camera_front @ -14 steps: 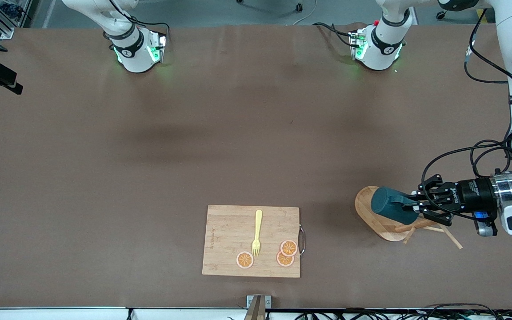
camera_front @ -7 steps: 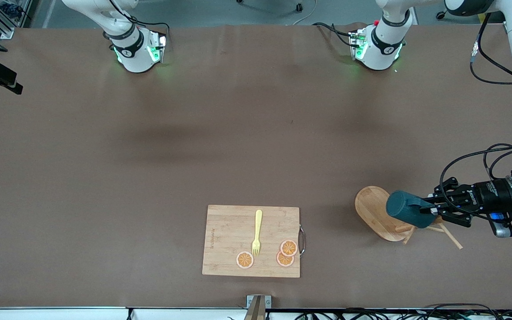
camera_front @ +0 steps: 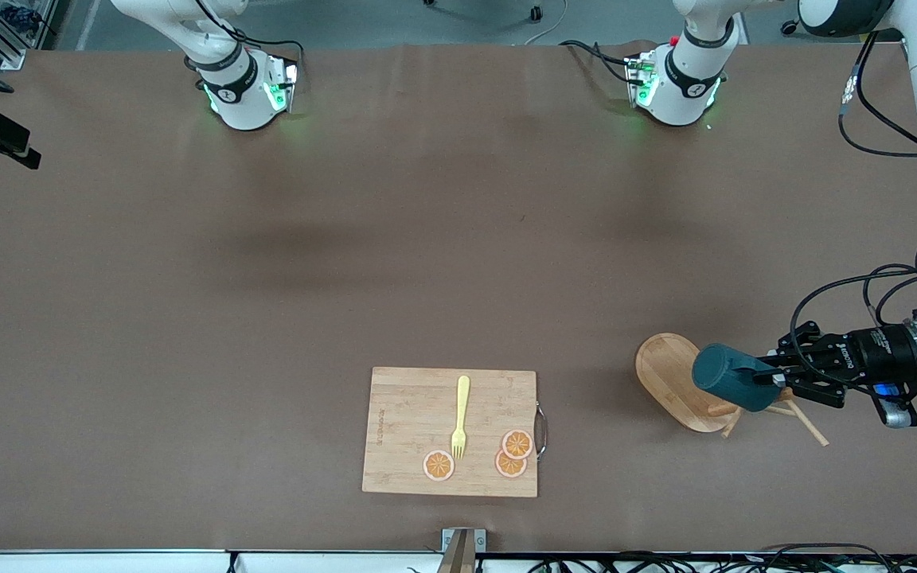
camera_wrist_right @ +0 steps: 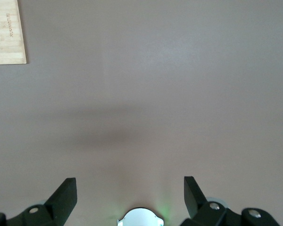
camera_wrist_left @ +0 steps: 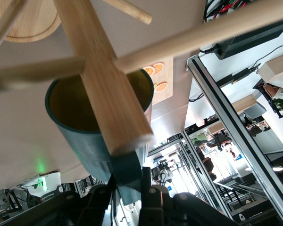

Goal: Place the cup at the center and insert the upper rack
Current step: 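Open the left gripper and release the mug on the peg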

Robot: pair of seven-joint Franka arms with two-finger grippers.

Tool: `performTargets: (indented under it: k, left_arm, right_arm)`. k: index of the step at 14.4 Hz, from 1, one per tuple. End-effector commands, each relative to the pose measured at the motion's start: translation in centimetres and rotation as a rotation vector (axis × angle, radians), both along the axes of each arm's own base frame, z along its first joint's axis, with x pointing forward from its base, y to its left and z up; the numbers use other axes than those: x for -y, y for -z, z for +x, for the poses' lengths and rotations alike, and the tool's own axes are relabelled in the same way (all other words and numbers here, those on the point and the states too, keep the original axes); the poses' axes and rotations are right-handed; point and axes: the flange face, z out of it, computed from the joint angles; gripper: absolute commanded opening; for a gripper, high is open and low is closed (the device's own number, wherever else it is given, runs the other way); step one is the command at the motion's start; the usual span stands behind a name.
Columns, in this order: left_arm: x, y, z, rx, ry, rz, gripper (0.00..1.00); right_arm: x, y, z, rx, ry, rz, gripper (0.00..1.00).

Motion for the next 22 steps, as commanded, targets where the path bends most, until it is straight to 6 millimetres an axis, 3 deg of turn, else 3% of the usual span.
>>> performTargets:
  k: [1, 13, 14, 16, 17, 19, 20, 22]
  left_arm:
    - [-0.1, 0.2, 0.1, 0.047, 0.030, -0.027, 0.03]
    - [-0.6, 1.7, 0.1, 0.054, 0.038, -0.027, 0.15]
    - [-1.3, 1.7, 0.0, 0.056, 0.027, -0.028, 0.22]
    - [-1.5, 1.9, 0.1, 0.055, 0.025, -0.030, 0.45]
    - [-1.5, 1.9, 0.0, 0.054, 0.027, -0.030, 0.66]
    - [-1.1, 1.0, 0.1, 0.063, 0.032, -0.027, 0.93]
    - [-0.8, 0.6, 0.1, 0.066, 0.037, -0.023, 1.00]
    - [-0.4, -0.8, 0.0, 0.080, 0.042, -0.014, 1.00]
  right_arm:
    - [-0.1, -0.4, -0.6, 0.008, 0.002, -0.003, 1.00]
    - [0.0, -0.4, -0.6, 0.008, 0.003, -0.003, 1.00]
    - [0.0, -0.4, -0.6, 0.009, 0.004, -0.004, 1.00]
    - [0.0, -0.4, -0.6, 0.009, 0.003, -0.003, 1.00]
    - [0.0, -0.4, -0.6, 0.009, 0.004, -0.004, 1.00]
    - [0.0, -0.4, -0.6, 0.009, 0.004, -0.004, 1.00]
    - [0.0, -0.4, -0.6, 0.009, 0.004, -0.004, 1.00]
    - [0.0, -0.4, -0.6, 0.009, 0.004, -0.004, 1.00]
